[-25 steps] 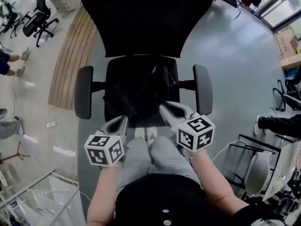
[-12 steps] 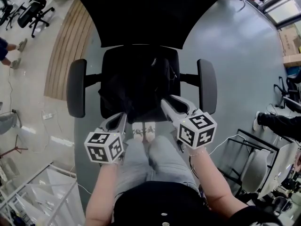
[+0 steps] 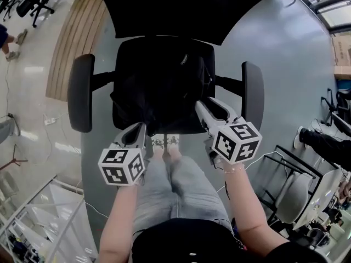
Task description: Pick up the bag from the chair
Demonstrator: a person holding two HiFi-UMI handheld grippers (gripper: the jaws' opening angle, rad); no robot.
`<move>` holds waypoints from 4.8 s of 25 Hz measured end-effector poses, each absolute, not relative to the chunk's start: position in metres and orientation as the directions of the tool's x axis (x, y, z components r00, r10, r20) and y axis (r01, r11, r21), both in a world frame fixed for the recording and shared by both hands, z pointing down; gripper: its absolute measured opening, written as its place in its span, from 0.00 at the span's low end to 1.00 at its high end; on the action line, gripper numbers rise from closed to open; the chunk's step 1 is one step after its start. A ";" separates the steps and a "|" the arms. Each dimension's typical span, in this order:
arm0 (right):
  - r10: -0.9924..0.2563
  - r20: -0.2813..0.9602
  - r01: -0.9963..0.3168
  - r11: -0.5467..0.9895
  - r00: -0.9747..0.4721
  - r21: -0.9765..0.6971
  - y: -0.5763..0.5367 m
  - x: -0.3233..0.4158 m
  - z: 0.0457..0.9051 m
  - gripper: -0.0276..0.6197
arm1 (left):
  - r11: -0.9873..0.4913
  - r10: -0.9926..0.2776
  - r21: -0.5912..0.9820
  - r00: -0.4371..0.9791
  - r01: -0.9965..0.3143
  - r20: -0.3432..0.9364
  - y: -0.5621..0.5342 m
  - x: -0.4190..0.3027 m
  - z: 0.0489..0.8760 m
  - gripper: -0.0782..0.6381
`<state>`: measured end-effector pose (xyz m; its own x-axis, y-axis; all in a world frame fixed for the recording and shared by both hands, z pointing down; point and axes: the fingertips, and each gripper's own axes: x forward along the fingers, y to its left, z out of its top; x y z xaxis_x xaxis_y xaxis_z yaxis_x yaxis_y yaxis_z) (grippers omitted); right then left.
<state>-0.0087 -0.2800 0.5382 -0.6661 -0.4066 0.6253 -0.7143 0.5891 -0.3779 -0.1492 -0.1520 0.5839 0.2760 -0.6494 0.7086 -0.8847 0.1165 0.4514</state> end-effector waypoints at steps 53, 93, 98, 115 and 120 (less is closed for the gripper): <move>-0.326 0.817 -0.680 0.725 -0.476 -0.107 -0.373 -0.029 0.744 0.24 | 0.405 -0.548 0.253 -0.012 -0.879 0.836 -0.177 -0.195 0.734 0.46; -0.277 0.743 -0.717 0.592 -0.609 -0.368 -0.241 -0.006 0.653 0.10 | 0.268 -0.602 0.368 0.144 -0.890 0.786 -0.144 -0.196 0.646 0.23; -0.295 0.733 -0.727 0.573 -0.613 -0.378 -0.234 0.003 0.628 0.10 | 0.200 -0.620 0.345 0.155 -0.917 0.769 -0.155 -0.186 0.620 0.22; -0.383 0.680 -0.741 0.564 -0.626 -0.364 -0.219 0.026 0.530 0.10 | 0.062 -0.691 0.353 0.215 -0.933 0.690 -0.166 -0.176 0.530 0.22; -0.426 0.646 -0.741 0.576 -0.633 -0.345 -0.223 0.027 0.497 0.10 | 0.045 -0.721 0.362 0.220 -0.931 0.657 -0.165 -0.175 0.500 0.22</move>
<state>0.0270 -0.2235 0.4970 -0.6327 -0.4263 0.6465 -0.7409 0.5759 -0.3454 -0.1754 -0.1646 0.4998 0.2203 -0.7212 0.6567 -0.9312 0.0448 0.3617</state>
